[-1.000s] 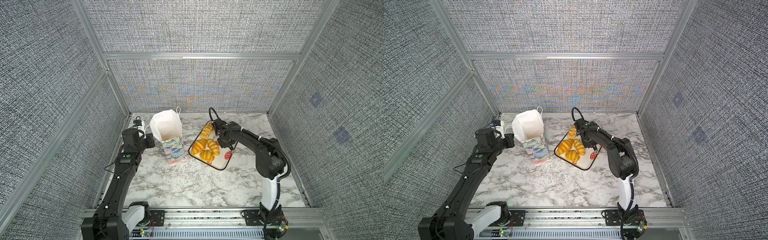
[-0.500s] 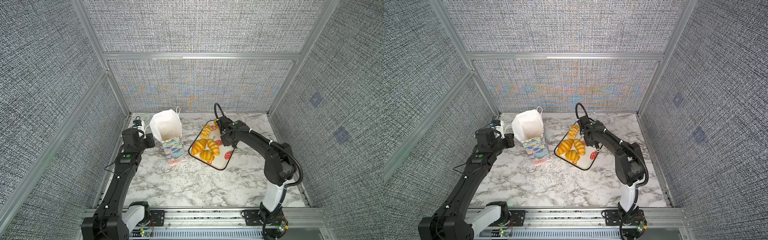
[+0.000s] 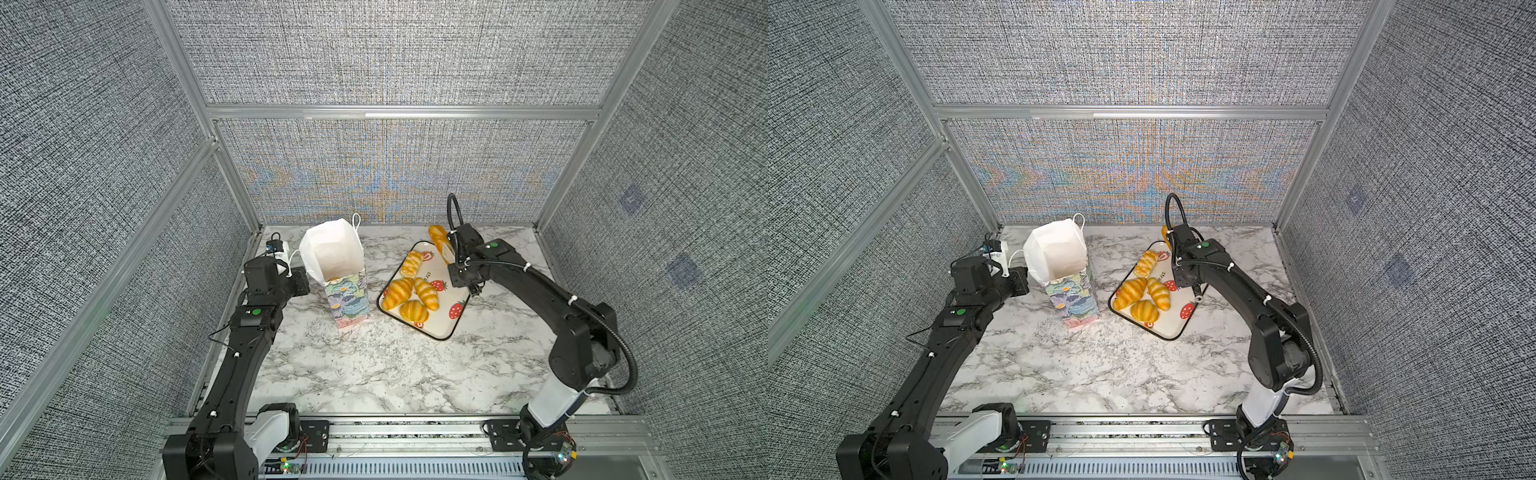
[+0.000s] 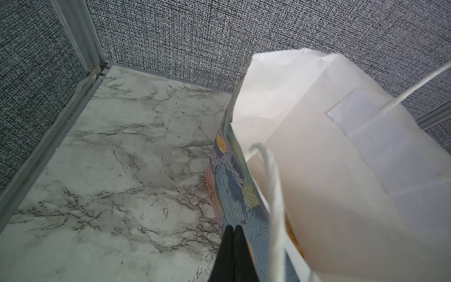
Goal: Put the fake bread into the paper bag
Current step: 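Close the tongs on the twisted loaf with the right gripper, then lift the twisted loaf with the tongs and carry it toward the bag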
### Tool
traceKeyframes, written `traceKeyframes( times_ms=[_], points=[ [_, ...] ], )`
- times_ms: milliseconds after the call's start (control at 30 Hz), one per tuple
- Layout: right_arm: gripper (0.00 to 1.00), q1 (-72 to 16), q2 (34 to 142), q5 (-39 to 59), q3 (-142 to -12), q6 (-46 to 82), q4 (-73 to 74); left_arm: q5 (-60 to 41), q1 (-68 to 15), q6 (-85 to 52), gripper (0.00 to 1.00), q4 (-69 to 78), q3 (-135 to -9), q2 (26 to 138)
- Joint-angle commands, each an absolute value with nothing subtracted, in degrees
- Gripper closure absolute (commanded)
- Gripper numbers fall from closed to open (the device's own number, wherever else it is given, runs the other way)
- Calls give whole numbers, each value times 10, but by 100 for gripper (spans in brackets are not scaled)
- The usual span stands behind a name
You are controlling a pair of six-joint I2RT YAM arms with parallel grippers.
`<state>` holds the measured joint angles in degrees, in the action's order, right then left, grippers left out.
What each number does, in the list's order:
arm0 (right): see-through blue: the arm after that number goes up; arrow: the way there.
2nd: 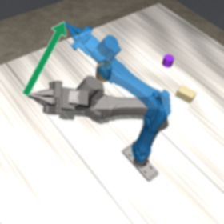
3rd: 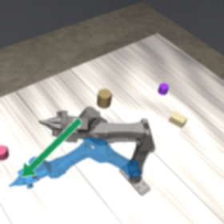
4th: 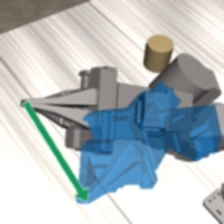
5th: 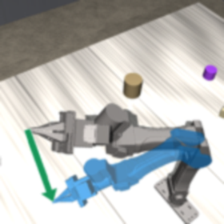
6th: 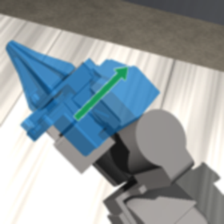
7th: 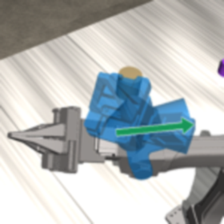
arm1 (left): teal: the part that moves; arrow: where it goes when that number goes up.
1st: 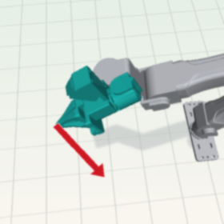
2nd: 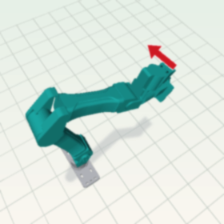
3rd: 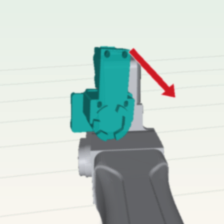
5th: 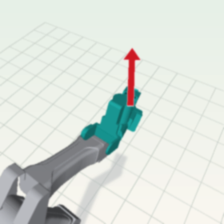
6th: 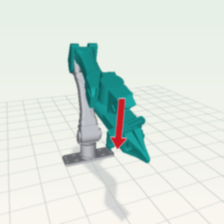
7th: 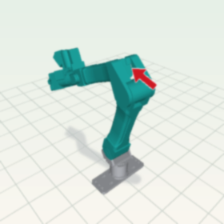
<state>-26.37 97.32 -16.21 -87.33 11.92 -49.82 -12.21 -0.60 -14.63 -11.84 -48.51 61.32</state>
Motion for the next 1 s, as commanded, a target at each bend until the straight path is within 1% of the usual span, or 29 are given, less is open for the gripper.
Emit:
traceKeyframes(
  times_ms=[0, 267, 533, 967],
  points=[
    [75, -265, 942, -123, -874, 131, -469, -127, -5, -148, 100, -107, -484, 613],
    [75, -271, 866, -40, -898, 134, -460, -127, -5, -148, 100, -106, -485, 614],
    [75, -308, 823, -15, -932, 138, -445, -127, -5, -149, 100, -105, -484, 613],
    [75, -377, 802, -4, -988, 128, -430, -129, -5, -149, 100, -105, -483, 611]
  ],
)
